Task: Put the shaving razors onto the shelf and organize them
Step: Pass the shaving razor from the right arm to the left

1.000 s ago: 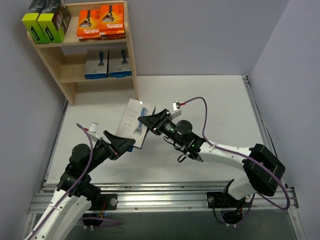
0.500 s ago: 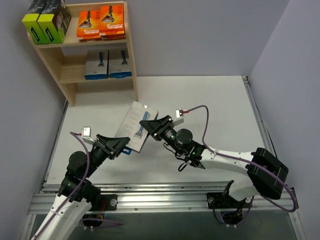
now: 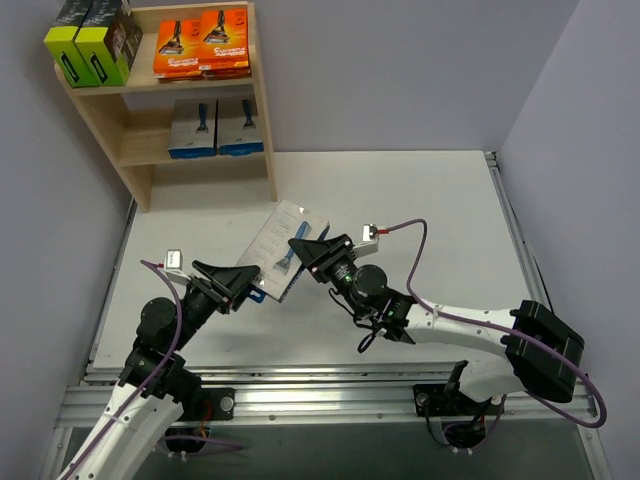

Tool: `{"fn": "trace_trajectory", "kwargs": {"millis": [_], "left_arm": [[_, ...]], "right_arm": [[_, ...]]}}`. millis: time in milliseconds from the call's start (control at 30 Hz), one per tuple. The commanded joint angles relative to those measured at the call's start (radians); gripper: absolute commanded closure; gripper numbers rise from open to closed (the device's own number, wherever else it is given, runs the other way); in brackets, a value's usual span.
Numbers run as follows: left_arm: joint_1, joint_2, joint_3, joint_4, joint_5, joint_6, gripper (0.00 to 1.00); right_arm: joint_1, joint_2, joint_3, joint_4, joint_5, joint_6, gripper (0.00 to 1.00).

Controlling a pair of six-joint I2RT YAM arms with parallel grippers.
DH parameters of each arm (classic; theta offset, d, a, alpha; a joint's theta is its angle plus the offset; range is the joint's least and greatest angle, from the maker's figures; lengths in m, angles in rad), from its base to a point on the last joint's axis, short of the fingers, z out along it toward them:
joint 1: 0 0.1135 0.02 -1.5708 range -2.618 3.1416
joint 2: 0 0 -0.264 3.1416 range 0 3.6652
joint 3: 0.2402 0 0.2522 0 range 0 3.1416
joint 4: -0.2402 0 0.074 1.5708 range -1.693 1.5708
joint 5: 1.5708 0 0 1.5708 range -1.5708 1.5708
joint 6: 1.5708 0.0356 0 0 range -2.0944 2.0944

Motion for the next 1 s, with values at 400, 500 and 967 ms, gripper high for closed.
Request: {"fn": "trace_trajectory", "kwargs": {"millis": [400,500,967], "left_arm": [[0.004,0.048,-0.05,0.226,0.004,-0.101,0.32],[0.004,0.048,-0.054,0.227,0.004,-0.101,0.4],[0.01,0.029,-0.056,0.169,-0.013,-0.095,0.97]], "right_arm": [[0.007,0.017,0.095,0.062,0.124,-0.028,1.0],[0.006,0.025,0.093,0.063,0.118,-0.022,1.0],[-0.023,0.02,0.073,0.036,0.06,0.01,0.75]]}}
